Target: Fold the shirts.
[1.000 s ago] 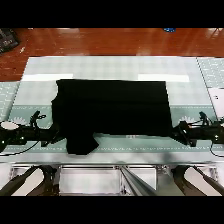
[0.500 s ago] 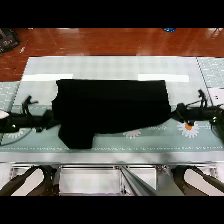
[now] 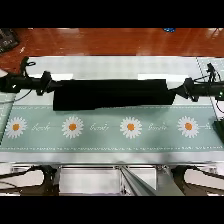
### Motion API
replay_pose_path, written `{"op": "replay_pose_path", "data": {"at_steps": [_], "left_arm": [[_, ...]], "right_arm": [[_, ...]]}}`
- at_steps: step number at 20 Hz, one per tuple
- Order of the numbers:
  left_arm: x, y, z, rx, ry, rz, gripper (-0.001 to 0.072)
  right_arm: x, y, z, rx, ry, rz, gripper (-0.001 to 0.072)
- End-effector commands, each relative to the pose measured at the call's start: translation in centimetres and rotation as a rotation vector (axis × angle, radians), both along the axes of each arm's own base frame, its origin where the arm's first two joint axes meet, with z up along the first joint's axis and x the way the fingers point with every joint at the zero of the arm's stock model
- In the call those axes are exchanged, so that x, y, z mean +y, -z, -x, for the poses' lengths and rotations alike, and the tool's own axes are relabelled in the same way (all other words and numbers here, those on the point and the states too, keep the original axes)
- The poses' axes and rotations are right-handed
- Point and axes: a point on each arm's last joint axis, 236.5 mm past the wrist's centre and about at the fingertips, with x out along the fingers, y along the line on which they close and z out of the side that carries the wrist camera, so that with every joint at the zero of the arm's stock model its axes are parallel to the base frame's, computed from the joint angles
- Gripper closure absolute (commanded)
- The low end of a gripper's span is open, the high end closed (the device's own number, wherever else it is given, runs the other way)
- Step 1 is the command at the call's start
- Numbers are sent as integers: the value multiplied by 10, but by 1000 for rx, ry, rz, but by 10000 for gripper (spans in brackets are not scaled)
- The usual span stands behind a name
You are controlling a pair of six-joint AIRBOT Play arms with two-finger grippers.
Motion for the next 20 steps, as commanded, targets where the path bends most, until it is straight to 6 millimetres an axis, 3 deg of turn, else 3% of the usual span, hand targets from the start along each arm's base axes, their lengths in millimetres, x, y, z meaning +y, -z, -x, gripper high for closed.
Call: {"op": "replay_pose_path", "data": {"at_steps": [1,5,8,9,10,11,12,14,17,18,20], "left_arm": [[-14,11,-54,20,5,28,683],[-24,36,-82,64,27,51,683],[-26,55,-82,99,33,56,683],[-24,58,-82,106,30,58,642],[-23,58,-79,115,36,64,447],[-17,52,-74,126,57,74,207],[-4,45,-70,133,73,72,200],[39,18,-60,142,56,34,200],[98,-60,-60,-53,-37,-67,200],[109,-90,-56,-133,-50,-127,200],[91,-136,-33,-266,37,-213,201]], "right_arm": [[1,2,-38,-27,-6,-27,688],[-1,20,-76,-20,26,-23,688],[-3,42,-85,20,39,-39,688],[-5,49,-87,25,49,-35,623],[-8,52,-88,28,59,-26,389],[-13,50,-88,20,66,-20,296],[-21,43,-88,14,65,-21,296],[-42,19,-81,3,53,-37,297],[-89,-18,-58,-29,79,-4,297],[-103,-19,-47,-19,84,54,297],[-120,-9,-32,14,139,152,297]]}}
